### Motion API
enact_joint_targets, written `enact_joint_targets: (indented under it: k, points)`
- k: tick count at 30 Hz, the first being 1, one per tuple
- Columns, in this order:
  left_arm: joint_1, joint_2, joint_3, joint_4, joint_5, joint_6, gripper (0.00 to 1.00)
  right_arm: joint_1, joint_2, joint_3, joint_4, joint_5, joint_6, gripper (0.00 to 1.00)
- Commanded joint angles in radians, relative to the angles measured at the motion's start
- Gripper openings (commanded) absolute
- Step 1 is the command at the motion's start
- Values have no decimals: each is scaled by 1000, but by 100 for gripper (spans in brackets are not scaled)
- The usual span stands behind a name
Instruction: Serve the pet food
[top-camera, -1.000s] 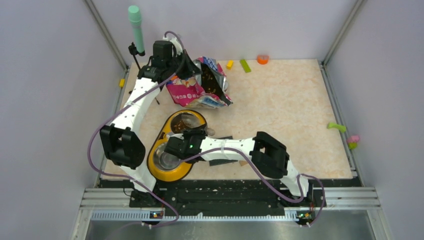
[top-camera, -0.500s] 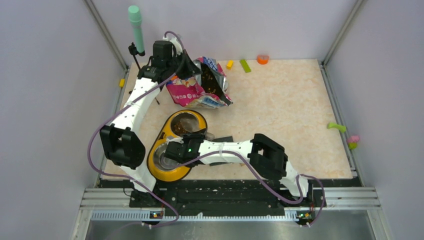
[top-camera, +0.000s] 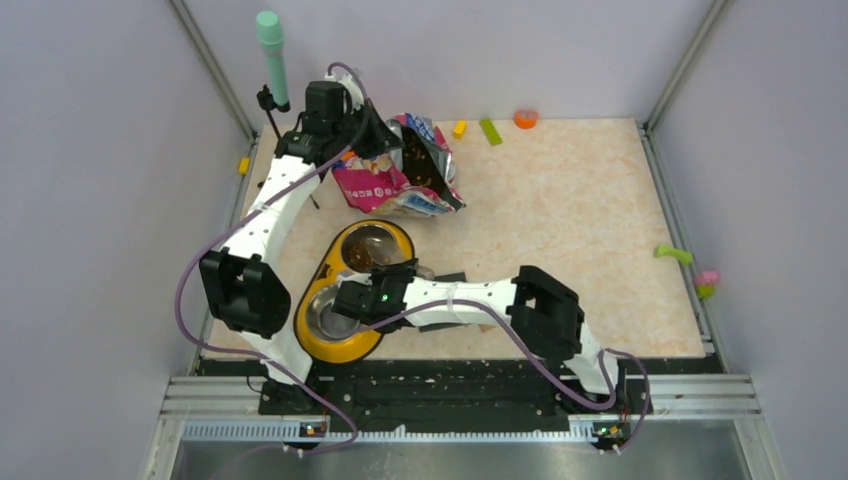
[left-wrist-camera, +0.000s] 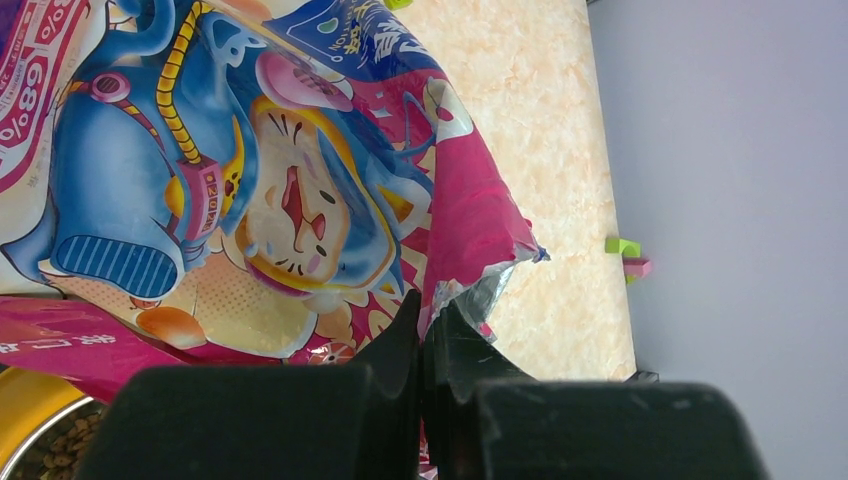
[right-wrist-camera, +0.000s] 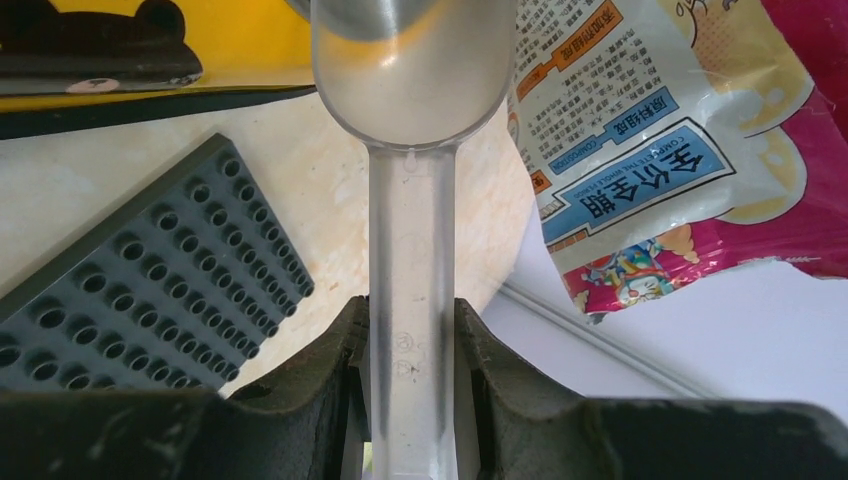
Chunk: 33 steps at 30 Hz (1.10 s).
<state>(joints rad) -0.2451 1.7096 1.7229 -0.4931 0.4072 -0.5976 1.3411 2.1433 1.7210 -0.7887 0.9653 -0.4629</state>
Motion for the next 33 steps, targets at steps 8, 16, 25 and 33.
enact_joint_targets:
  k: [8, 16, 25, 33]
  points:
    - [12, -126, 6, 162, 29, -40, 0, 8, -196, -30, -60, -235, 185, 0]
    - [12, -132, -10, 171, 31, -55, 0, 5, -245, -44, -62, -345, 242, 0]
    - [11, -125, -3, 174, 41, -55, 0, -24, -344, -47, -125, -427, 309, 0]
    - [4, -96, 21, 140, 134, 43, 0, -63, -608, -168, -264, -572, 433, 0]
